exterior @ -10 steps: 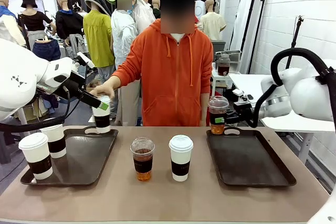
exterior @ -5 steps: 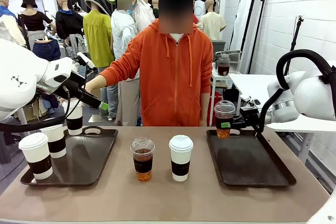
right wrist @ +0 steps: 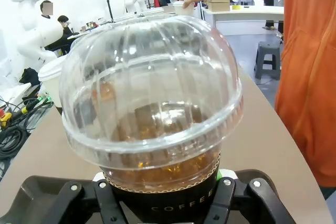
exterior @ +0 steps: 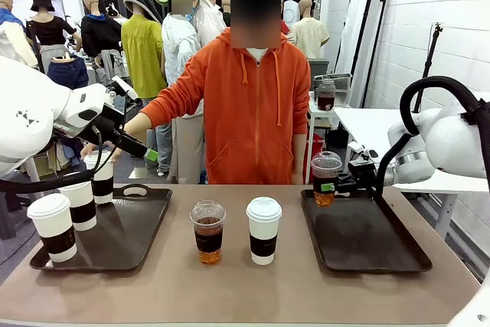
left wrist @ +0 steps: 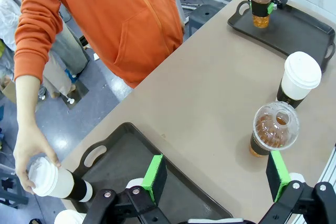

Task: Distribute the coffee onto the tray.
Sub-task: Pick up one iced Americano and place it on the right Handle tray.

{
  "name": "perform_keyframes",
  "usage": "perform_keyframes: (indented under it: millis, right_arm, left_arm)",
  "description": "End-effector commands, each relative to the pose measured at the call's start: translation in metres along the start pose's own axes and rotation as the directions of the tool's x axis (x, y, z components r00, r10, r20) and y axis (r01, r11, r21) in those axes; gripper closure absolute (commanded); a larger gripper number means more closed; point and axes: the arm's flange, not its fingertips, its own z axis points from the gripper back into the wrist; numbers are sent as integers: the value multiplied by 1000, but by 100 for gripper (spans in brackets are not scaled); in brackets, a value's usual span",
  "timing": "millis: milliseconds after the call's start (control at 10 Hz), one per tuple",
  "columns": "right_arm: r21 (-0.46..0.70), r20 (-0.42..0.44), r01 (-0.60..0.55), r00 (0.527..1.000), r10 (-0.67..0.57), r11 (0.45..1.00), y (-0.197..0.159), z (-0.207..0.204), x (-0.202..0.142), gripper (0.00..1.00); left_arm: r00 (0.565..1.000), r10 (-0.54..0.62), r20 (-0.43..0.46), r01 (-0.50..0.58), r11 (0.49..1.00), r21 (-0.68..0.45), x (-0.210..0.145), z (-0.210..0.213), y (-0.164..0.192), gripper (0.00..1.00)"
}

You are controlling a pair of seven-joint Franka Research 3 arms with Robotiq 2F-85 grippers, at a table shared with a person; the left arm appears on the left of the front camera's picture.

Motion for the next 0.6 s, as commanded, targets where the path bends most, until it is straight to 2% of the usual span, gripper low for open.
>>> perform_keyframes:
  millis: [0,500]
  right_arm:
    - [17,0,-45,999,45,999,-4,2,3,38]
    - [14,7,-53,999,53,999,-16,13,-11,38]
  left_arm:
    - [1000,5,5,-5,1000,-8,-2,-1,2,0]
    - [1000,5,5,-5,1000,-8,-2,-1,2,0]
